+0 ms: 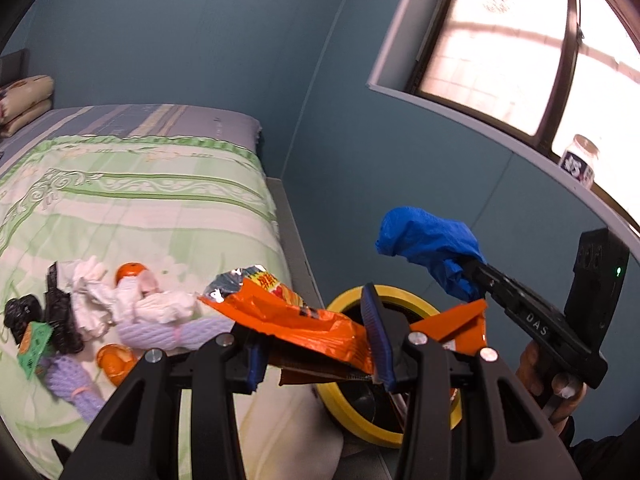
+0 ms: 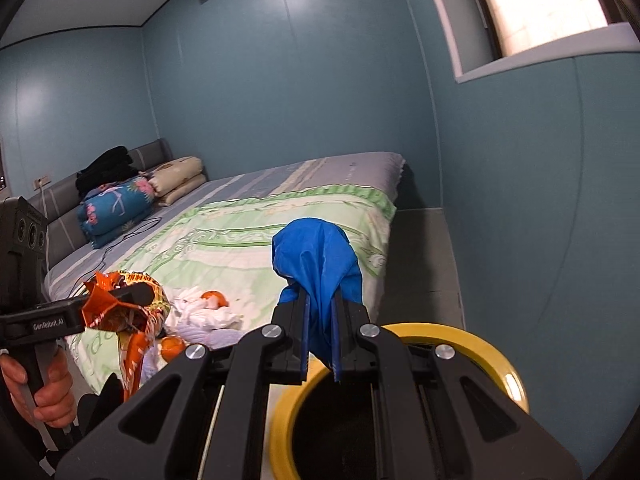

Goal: Collect trash
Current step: 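Carry the orange wrapper and blue glove in both grippers over the yellow bin, then open the left gripper over the bin while the right gripper releases the glove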

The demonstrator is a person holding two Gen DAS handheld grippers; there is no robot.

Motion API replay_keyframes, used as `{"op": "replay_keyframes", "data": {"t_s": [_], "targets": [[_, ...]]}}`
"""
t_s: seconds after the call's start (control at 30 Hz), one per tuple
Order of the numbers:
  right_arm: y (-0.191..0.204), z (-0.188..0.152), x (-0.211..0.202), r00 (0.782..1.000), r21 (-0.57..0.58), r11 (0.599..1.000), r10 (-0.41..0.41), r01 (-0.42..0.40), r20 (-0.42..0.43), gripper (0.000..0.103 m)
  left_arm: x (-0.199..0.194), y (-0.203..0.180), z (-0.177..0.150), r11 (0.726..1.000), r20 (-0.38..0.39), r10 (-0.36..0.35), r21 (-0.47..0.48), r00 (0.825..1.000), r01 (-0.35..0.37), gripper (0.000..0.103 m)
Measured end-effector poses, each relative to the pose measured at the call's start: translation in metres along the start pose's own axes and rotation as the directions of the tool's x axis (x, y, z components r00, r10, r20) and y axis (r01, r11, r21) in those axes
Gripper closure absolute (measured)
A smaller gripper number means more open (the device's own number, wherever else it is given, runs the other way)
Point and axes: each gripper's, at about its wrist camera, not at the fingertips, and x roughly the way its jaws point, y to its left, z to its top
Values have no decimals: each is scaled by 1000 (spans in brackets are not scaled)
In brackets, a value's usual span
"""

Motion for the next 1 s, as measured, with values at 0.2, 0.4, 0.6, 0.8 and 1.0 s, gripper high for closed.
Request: {"op": "replay_keyframes", "data": {"t_s": [0.2, 0.4, 0.6, 0.8, 1.0], "targets": [[-19, 0, -4, 998, 18, 998, -55, 55, 0, 95, 28, -19, -3, 999, -44, -35, 25, 998, 36, 63], [-39, -2, -5, 996, 45, 995, -93, 94, -13, 95, 52, -33, -7, 997, -82, -59, 42, 995, 62, 63], [-54, -9, 3, 993, 70, 991, -108, 111, -54, 95, 74, -42, -17, 995, -123, -72, 62, 990, 80, 63], [-65, -14, 11, 988, 88, 989, -112, 121, -102, 95, 97, -53, -30, 992, -180, -86, 77, 980, 101, 63], [-73, -20, 16, 984, 101, 987, -108, 123, -140, 95, 110, -62, -39, 988, -218, -94, 98, 971, 118, 63]]}}
